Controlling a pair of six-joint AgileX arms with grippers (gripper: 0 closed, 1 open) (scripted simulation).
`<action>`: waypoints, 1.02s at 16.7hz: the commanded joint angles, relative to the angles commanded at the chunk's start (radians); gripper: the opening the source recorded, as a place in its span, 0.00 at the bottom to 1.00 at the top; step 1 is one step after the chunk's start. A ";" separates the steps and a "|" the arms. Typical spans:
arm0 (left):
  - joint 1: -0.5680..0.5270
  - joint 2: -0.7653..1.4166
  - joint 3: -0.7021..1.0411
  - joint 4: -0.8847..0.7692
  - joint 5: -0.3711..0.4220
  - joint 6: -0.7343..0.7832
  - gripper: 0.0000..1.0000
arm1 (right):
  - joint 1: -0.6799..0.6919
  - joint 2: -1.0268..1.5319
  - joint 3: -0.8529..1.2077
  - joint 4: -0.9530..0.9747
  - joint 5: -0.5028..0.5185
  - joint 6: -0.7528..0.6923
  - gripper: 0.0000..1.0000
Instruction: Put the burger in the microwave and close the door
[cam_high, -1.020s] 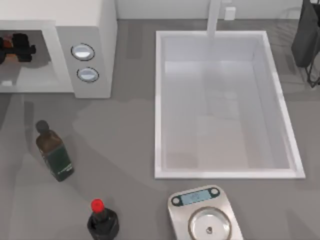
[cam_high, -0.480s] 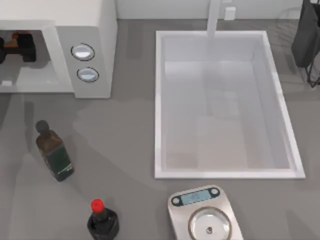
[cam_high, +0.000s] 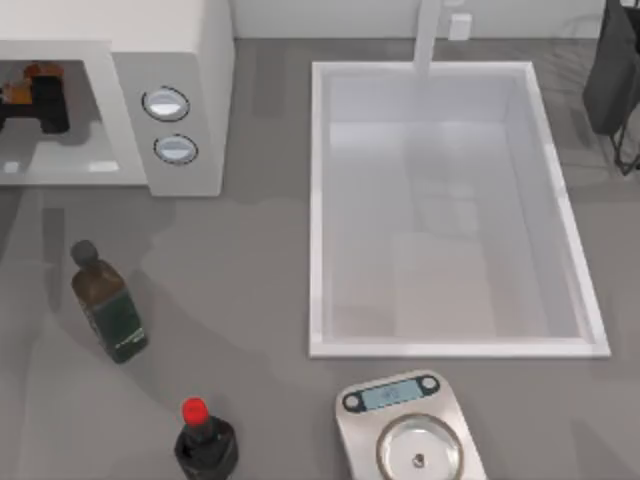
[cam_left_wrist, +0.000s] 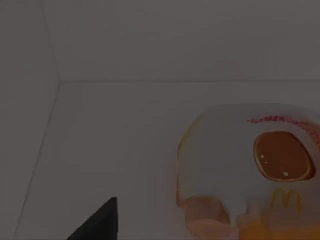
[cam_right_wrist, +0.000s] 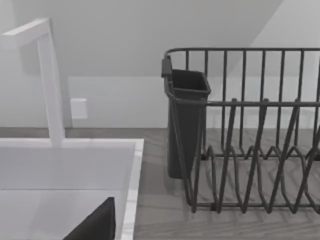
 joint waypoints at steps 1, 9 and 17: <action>0.007 -0.023 -0.043 0.019 0.007 0.003 1.00 | 0.000 0.000 0.000 0.000 0.000 0.000 1.00; 0.086 -0.306 -0.587 0.246 0.090 0.038 1.00 | 0.000 0.000 0.000 0.000 0.000 0.000 1.00; 0.132 -0.437 -0.819 0.356 0.123 0.057 1.00 | 0.000 0.000 0.000 0.000 0.000 0.000 1.00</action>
